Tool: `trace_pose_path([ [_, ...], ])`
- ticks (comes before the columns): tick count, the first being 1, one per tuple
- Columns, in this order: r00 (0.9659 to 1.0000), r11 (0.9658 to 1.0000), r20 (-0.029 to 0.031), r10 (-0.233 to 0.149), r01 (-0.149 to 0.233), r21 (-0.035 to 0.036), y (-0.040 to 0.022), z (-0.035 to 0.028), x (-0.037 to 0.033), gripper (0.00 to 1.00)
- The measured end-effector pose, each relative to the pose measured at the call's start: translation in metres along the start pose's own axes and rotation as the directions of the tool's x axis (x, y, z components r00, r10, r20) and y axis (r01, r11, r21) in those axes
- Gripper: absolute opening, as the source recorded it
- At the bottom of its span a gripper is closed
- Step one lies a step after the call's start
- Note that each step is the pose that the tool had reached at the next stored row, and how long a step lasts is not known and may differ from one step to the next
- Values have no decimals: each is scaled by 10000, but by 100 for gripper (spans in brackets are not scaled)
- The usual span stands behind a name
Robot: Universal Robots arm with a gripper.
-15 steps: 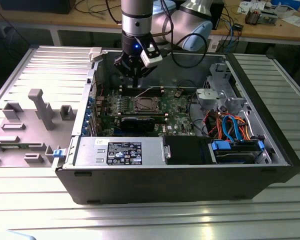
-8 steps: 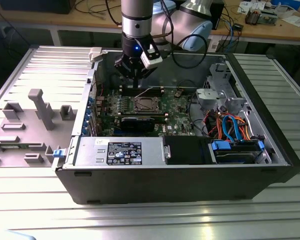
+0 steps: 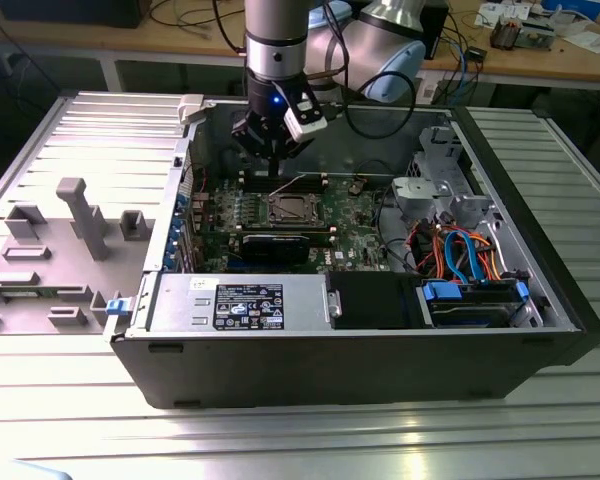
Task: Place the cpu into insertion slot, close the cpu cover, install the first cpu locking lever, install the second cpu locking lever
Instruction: 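Install the first cpu locking lever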
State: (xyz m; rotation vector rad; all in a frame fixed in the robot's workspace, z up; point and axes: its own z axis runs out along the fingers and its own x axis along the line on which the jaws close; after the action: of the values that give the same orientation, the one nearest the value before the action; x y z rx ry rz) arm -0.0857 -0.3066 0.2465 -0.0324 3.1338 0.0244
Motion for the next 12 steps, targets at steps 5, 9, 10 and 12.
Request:
trace_pose_path([
  [5, 10000, 9999, 54, -1, 1, -142, -27, 27, 0, 11],
  [9, 10000, 9999, 59, 0, 0, -139, -28, 64, -4, 11],
  [10, 10000, 9999, 59, 0, 1, -140, -28, 64, -5, 11],
  [12, 10000, 9999, 61, 0, 1, -141, -28, 65, -5, 11],
])
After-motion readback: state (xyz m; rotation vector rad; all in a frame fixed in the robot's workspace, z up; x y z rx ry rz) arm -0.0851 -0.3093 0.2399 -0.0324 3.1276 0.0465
